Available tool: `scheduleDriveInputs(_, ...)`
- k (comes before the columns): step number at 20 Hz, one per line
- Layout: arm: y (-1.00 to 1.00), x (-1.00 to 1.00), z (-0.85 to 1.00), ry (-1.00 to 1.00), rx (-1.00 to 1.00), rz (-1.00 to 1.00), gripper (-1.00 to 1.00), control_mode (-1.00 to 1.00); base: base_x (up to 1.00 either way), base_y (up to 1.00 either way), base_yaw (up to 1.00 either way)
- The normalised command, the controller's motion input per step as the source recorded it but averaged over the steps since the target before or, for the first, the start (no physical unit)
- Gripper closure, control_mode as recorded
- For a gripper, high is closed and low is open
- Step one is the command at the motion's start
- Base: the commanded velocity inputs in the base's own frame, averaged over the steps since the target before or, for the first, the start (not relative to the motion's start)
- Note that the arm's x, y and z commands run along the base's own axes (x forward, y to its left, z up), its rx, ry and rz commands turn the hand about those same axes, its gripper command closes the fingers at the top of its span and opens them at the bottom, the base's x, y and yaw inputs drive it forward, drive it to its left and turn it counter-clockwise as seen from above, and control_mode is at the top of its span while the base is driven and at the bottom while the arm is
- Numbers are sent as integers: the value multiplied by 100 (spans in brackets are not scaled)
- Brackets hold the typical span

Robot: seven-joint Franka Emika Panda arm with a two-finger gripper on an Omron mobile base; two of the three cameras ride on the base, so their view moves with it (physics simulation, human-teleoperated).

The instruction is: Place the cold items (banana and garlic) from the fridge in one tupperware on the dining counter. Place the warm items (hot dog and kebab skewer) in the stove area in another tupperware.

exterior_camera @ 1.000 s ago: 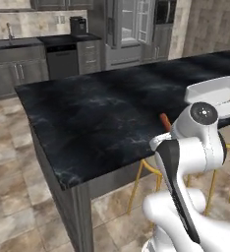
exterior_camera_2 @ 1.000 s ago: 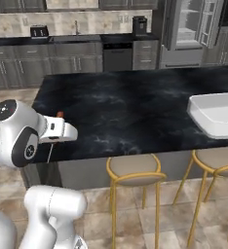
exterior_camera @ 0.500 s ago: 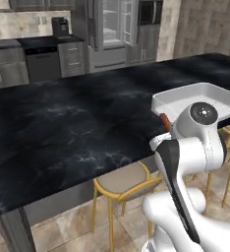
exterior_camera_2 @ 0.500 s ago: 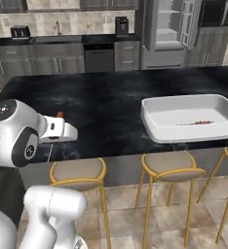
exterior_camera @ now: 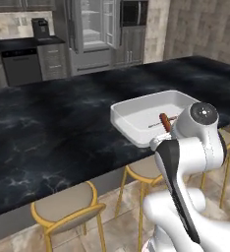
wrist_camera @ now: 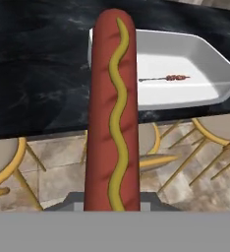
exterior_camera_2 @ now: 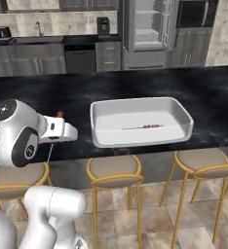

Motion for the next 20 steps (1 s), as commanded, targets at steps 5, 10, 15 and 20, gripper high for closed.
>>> scheduleDriveInputs(5,0,0,0,0,0,0,100,100,24,-100,10)
scheduleDriveInputs(10,0,0,0,0,0,0,100,100,59,-75,26)
scheduleDriveInputs(15,0,0,0,0,0,0,100,100,76,-35,36)
scheduleDriveInputs(20,0,0,0,0,0,0,100,100,88,-23,35)
